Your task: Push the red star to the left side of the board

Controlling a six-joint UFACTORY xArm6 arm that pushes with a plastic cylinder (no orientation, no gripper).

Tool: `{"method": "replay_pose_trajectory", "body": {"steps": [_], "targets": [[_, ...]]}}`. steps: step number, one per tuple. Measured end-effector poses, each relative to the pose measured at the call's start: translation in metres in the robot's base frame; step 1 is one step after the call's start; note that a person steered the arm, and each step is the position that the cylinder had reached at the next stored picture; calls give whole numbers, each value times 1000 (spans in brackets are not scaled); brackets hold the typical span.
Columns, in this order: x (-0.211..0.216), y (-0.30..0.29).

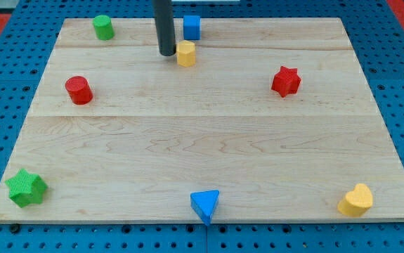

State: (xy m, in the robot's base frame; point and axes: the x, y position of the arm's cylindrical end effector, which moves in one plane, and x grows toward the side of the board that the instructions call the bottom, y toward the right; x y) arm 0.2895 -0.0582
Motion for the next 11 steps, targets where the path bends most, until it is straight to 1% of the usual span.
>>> {"method": "replay_pose_trajectory", "body": {"steps": [1,2,3,4,5,6,7,8,9,10,11], "targets": [[17,-1],[69,20],[93,103],[146,127],[164,179],[127,238],[101,274],[100,237],[77,254],[77,238],[99,195]]}}
